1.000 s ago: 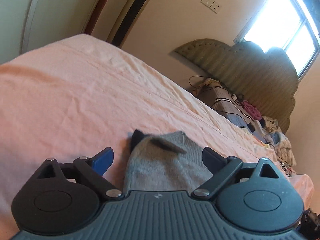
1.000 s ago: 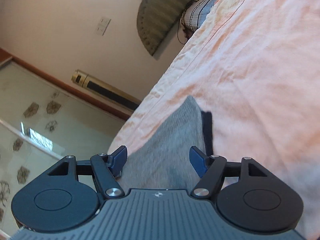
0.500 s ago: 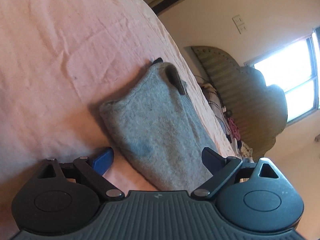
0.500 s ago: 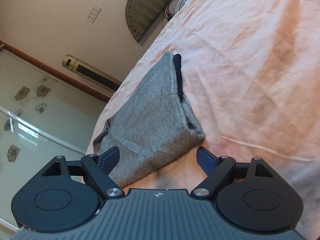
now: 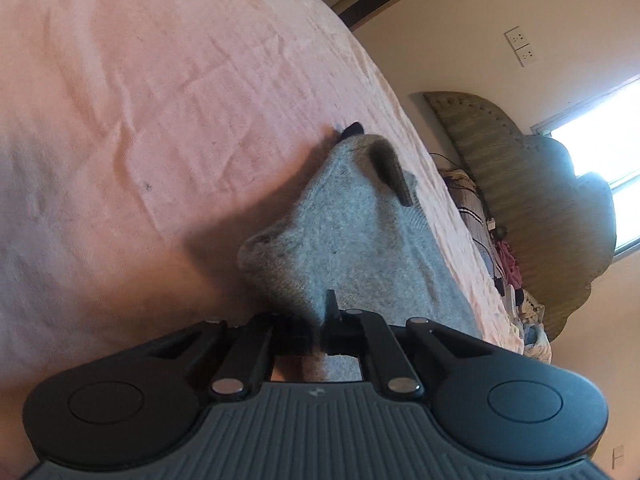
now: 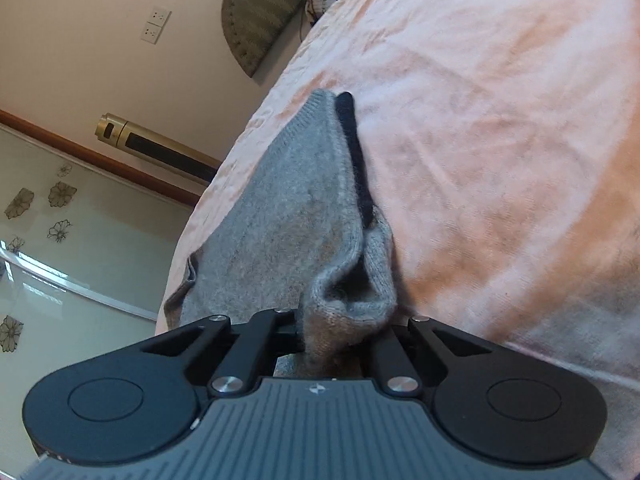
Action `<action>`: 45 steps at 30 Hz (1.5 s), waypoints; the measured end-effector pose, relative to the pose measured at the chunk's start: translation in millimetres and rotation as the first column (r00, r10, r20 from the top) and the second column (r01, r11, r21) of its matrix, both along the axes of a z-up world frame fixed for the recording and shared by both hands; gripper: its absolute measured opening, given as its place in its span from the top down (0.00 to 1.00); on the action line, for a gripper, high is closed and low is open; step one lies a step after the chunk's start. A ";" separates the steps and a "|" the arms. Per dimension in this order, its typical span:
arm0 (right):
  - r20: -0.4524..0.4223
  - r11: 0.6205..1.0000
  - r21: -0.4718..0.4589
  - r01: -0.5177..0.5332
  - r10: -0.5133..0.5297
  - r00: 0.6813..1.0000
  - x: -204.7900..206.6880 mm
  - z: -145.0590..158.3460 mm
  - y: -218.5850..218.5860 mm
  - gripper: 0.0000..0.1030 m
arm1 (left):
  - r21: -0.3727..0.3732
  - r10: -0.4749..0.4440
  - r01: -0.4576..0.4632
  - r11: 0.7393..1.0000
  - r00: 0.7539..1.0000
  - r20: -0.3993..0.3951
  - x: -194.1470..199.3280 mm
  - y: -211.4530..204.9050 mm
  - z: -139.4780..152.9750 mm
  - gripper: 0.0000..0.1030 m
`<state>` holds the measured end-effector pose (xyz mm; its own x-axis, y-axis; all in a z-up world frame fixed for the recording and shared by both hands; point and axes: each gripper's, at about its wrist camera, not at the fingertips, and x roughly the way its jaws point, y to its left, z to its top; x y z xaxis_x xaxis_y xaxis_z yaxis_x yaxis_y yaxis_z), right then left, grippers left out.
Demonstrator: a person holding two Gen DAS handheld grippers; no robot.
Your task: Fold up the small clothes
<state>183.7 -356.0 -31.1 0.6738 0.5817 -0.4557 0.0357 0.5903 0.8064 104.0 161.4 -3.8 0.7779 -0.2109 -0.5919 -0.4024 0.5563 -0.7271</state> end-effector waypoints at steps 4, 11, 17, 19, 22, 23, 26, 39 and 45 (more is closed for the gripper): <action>0.096 0.998 0.003 -0.055 0.055 0.994 -20.2 38.0 -4.3 0.88 | 0.012 -0.063 0.063 0.998 0.992 0.108 -24.8 0.5 35.1 0.96; 0.077 0.992 -0.010 -0.127 0.127 0.989 -112.2 40.5 -34.7 0.88 | 0.009 -0.158 0.158 0.987 0.985 0.075 -121.3 3.0 29.0 0.96; -0.053 0.994 -0.102 -0.049 0.044 0.998 -168.1 20.1 -61.0 0.51 | 0.205 -0.231 0.237 0.950 0.971 -0.055 -175.8 9.3 16.6 0.88; 0.019 0.985 -0.170 0.029 -0.027 0.999 -164.3 34.8 -69.4 0.33 | 0.311 -0.235 0.232 0.921 0.972 -0.029 -167.1 12.8 38.9 0.66; 0.126 0.989 -0.135 0.052 -0.035 0.991 -136.9 59.6 -71.5 0.34 | 0.602 -0.259 0.167 0.781 0.963 0.068 -140.3 -12.4 80.3 0.09; 0.155 0.988 -0.148 0.032 -0.009 0.988 -125.1 67.8 -62.3 0.34 | 0.709 -0.309 0.167 0.685 0.948 0.076 -127.1 -28.1 87.3 0.09; 0.213 0.955 -0.296 -0.024 0.090 0.973 -78.0 83.0 -18.1 0.34 | 0.911 -0.434 0.216 0.352 0.900 -0.046 -68.5 -82.9 79.9 0.10; 0.003 0.783 -0.587 -0.205 0.256 0.967 58.0 29.9 58.6 0.59 | 0.861 -0.418 0.430 0.271 0.858 -0.297 51.4 -97.0 24.9 0.93; 0.112 0.847 -0.515 -0.128 0.215 0.970 50.1 45.4 37.3 0.89 | 0.826 -0.371 0.365 0.431 0.905 -0.206 69.7 -75.4 32.9 0.94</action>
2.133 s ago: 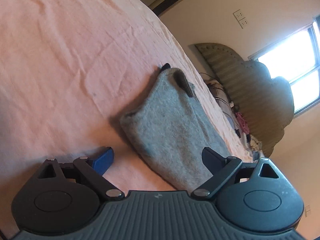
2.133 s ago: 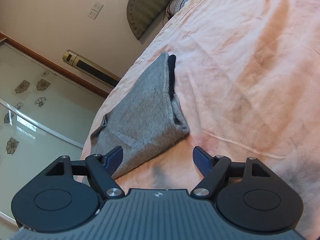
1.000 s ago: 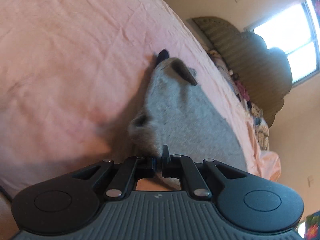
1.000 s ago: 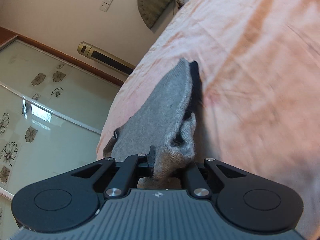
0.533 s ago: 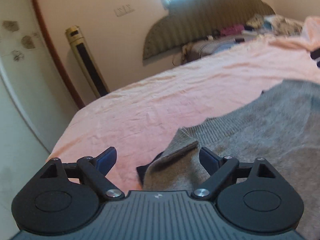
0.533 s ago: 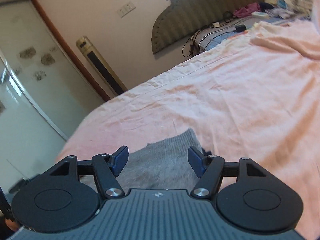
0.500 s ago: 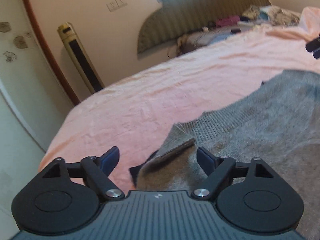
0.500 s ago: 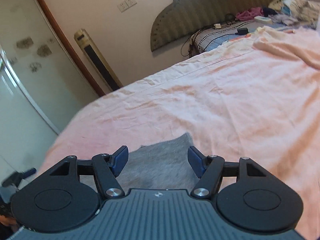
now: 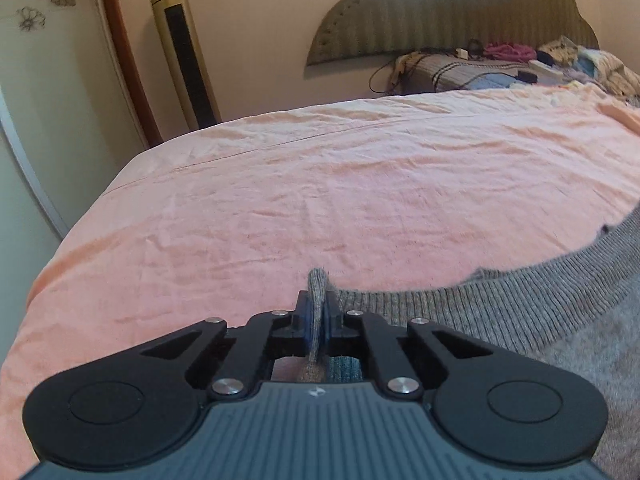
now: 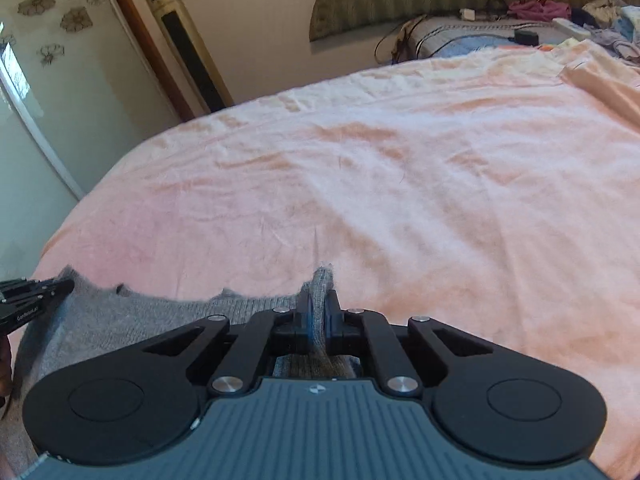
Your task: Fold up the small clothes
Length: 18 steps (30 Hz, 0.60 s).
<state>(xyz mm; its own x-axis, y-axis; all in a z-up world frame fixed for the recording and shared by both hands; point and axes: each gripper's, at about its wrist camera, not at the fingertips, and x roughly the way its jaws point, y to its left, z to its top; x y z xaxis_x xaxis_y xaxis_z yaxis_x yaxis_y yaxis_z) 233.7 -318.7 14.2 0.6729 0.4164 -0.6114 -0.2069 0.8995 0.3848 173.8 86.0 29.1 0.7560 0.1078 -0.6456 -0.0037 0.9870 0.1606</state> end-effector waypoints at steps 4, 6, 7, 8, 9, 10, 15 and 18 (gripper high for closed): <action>-0.061 0.998 0.036 0.053 -0.051 0.997 0.1 -26.1 -14.9 0.89 | 0.060 0.018 -0.017 0.998 1.000 -0.002 -1.7 -2.2 -21.8 0.95; -0.051 0.996 0.051 0.075 -0.072 0.996 -7.6 -23.0 -14.7 0.83 | 0.054 0.024 -0.024 0.998 1.000 0.011 -8.7 -2.4 -17.5 0.93; -0.046 0.994 0.059 0.097 -0.094 0.994 -11.8 -18.2 -15.9 0.70 | 0.053 0.035 -0.035 0.998 0.999 0.015 -12.7 -0.9 -11.8 0.90; -0.020 0.991 0.063 0.115 -0.114 0.993 -19.5 -10.3 -17.2 0.59 | 0.060 0.053 -0.054 0.997 0.998 0.022 -17.6 0.6 -5.4 0.90; 0.022 0.990 0.061 0.128 -0.130 0.991 -29.0 -1.3 -18.7 0.58 | 0.066 0.081 -0.083 0.994 0.996 0.032 -24.1 1.5 3.0 0.90; 0.058 0.989 0.064 0.134 -0.138 0.989 -38.5 7.5 -17.7 0.58 | 0.048 0.101 -0.103 0.993 0.994 0.051 -31.8 2.2 13.1 0.88; 0.081 0.999 -0.051 0.011 -0.007 0.997 -49.9 14.8 42.6 0.50 | -0.128 0.005 -0.003 0.992 1.000 0.019 -44.6 -33.4 22.5 0.51; 0.052 0.964 -0.266 0.008 0.007 0.999 -40.5 -11.3 74.1 0.49 | -0.049 -0.039 0.036 0.998 0.997 -0.061 -30.5 -58.3 -10.3 0.31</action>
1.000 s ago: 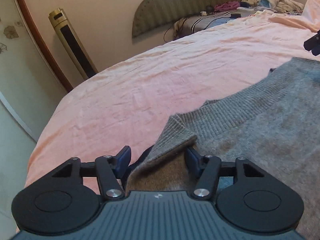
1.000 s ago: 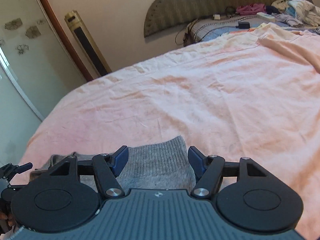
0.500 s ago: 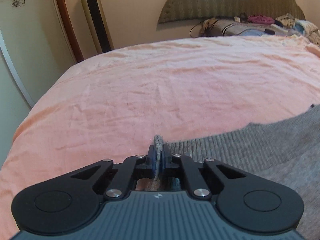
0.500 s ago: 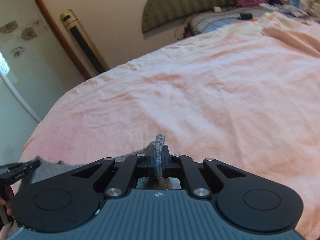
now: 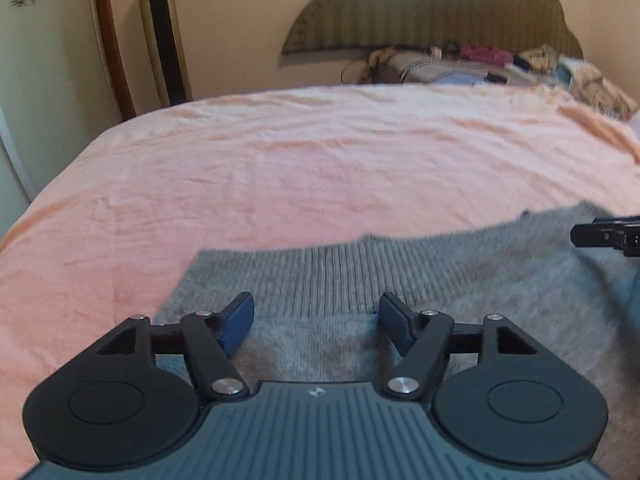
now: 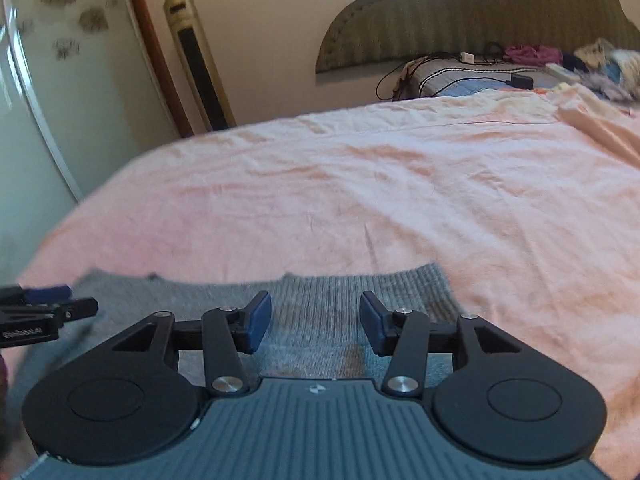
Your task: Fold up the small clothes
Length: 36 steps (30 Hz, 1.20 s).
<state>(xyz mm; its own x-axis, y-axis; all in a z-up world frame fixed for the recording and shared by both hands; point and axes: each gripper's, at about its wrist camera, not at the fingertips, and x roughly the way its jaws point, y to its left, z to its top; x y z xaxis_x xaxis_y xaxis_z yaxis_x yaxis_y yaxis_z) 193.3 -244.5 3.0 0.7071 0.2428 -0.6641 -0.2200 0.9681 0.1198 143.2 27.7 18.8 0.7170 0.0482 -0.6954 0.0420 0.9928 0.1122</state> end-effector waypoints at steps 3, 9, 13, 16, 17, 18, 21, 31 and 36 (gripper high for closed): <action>0.086 1.000 -0.028 0.000 0.002 0.996 -10.7 -12.6 -22.7 0.46 | -0.050 0.030 -0.027 0.998 0.998 0.062 -5.2 30.0 -12.1 0.15; 0.093 0.995 -0.095 0.034 -0.025 0.995 -13.8 -9.6 -17.6 0.43 | 0.007 0.098 -0.098 0.995 0.993 0.060 -6.9 27.9 -9.8 0.07; 0.095 1.000 -0.001 0.018 -0.017 0.995 -62.3 17.3 -23.3 0.24 | -0.046 0.072 -0.069 0.997 0.995 0.070 -54.1 21.1 11.7 0.08; 0.053 1.000 -0.024 -0.016 0.017 0.998 -89.9 3.7 -22.9 0.08 | -0.050 0.049 -0.048 0.998 0.998 0.034 -76.6 23.2 -4.0 0.07; 0.032 0.998 -0.057 -0.012 0.014 0.999 -92.6 -10.3 -26.2 0.08 | -0.092 0.053 -0.046 0.995 0.996 0.075 -82.9 31.6 -10.5 0.06; 0.102 0.998 -0.043 -0.041 0.045 0.994 -103.1 -17.1 -32.8 0.08 | -0.137 0.065 -0.054 0.989 0.995 0.076 -83.9 40.9 -13.5 0.05; 0.067 0.999 -0.030 -0.026 0.028 0.997 -100.0 -10.4 -36.7 0.09 | -0.104 0.125 -0.120 0.987 0.991 0.045 -78.9 44.8 -8.2 0.01; 0.077 0.989 -0.094 -0.115 0.122 0.989 -140.1 -19.5 -5.0 0.00 | -0.089 0.057 -0.052 0.995 0.997 0.054 -136.1 12.1 -11.9 0.01; 0.012 0.998 -0.061 -0.027 0.028 1.000 -148.0 4.9 -28.4 0.09 | -0.123 0.100 -0.096 0.988 0.995 0.023 -154.2 27.5 6.4 0.01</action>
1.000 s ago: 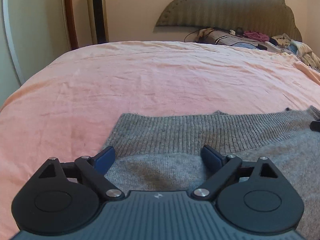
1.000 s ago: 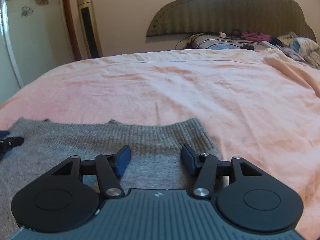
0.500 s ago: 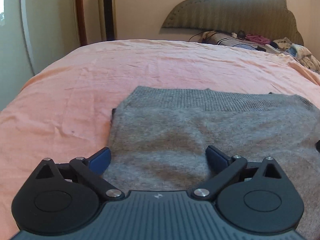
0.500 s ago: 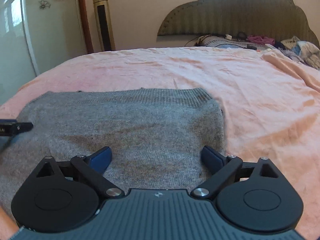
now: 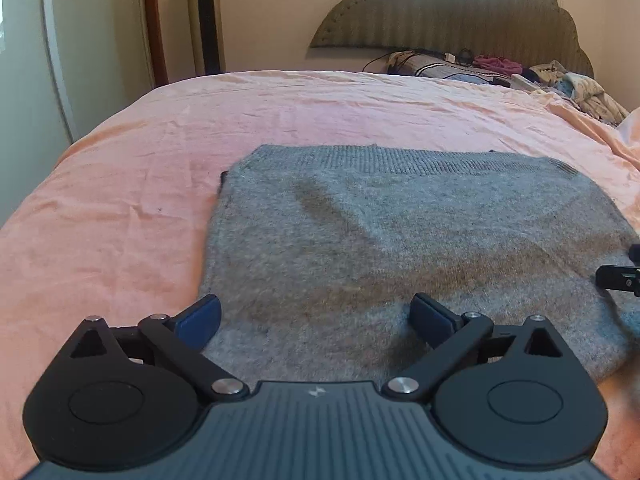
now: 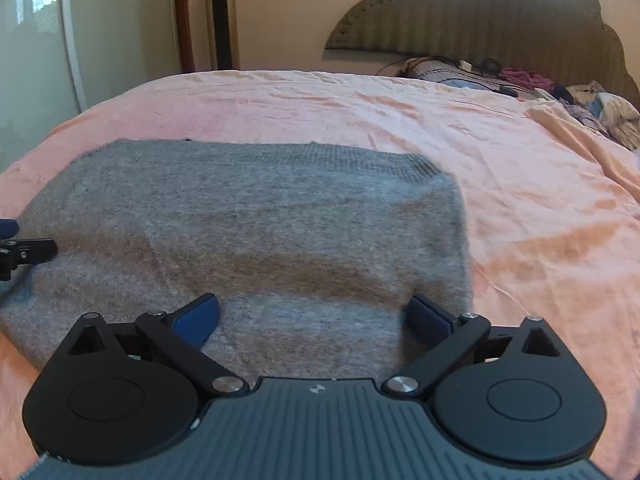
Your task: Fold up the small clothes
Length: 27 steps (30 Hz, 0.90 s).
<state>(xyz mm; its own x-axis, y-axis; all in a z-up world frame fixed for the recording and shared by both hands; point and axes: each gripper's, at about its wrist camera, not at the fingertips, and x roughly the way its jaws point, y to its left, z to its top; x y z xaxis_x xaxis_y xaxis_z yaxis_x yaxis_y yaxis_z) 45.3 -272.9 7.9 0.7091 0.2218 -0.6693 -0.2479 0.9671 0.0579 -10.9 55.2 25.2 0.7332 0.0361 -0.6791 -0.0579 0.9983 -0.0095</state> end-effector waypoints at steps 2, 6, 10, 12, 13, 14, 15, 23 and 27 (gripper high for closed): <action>0.008 0.993 0.117 0.001 -0.002 1.000 -21.5 11.3 -23.5 0.05 | -0.103 0.025 -0.025 0.994 1.000 -0.003 -23.4 14.1 5.7 0.01; -0.067 0.940 0.321 0.118 -0.101 0.993 -58.6 11.4 -78.9 0.04 | -0.399 0.148 -0.154 0.904 0.988 -0.044 -79.0 45.6 -0.2 0.01; -0.226 0.845 0.461 0.273 -0.186 0.956 -76.7 -8.9 -118.6 0.06 | -0.618 0.244 -0.232 0.751 0.967 -0.066 -110.8 68.4 -12.6 0.01; -0.245 0.797 0.532 0.286 -0.179 0.953 -74.5 -15.7 -124.8 0.04 | -0.691 0.246 -0.231 0.685 0.966 -0.079 -105.8 76.5 -18.6 0.01; -0.252 0.782 0.553 0.288 -0.172 0.952 -69.7 -17.4 -123.1 0.02 | -0.722 0.262 -0.240 0.649 0.961 -0.083 -100.7 80.3 -20.5 0.01; -0.257 0.769 0.573 0.285 -0.161 0.953 -62.4 -19.5 -120.4 0.02 | -0.745 0.278 -0.247 0.620 0.957 -0.086 -94.9 83.8 -22.7 0.02; -0.258 0.758 0.587 0.283 -0.157 0.953 -54.8 -21.7 -117.1 0.03 | -0.767 0.294 -0.256 0.588 0.951 -0.092 -87.4 87.8 -25.1 0.02; -0.317 0.751 0.612 0.248 -0.054 0.947 -14.6 -38.5 -110.9 0.87 | -0.699 0.353 -0.391 0.598 0.912 -0.208 -57.8 88.9 -33.8 0.95; -0.230 0.782 0.605 0.152 -0.011 0.973 -18.9 -0.9 -129.5 0.88 | -0.701 0.313 -0.306 0.645 0.942 -0.123 -70.6 83.4 -11.2 0.96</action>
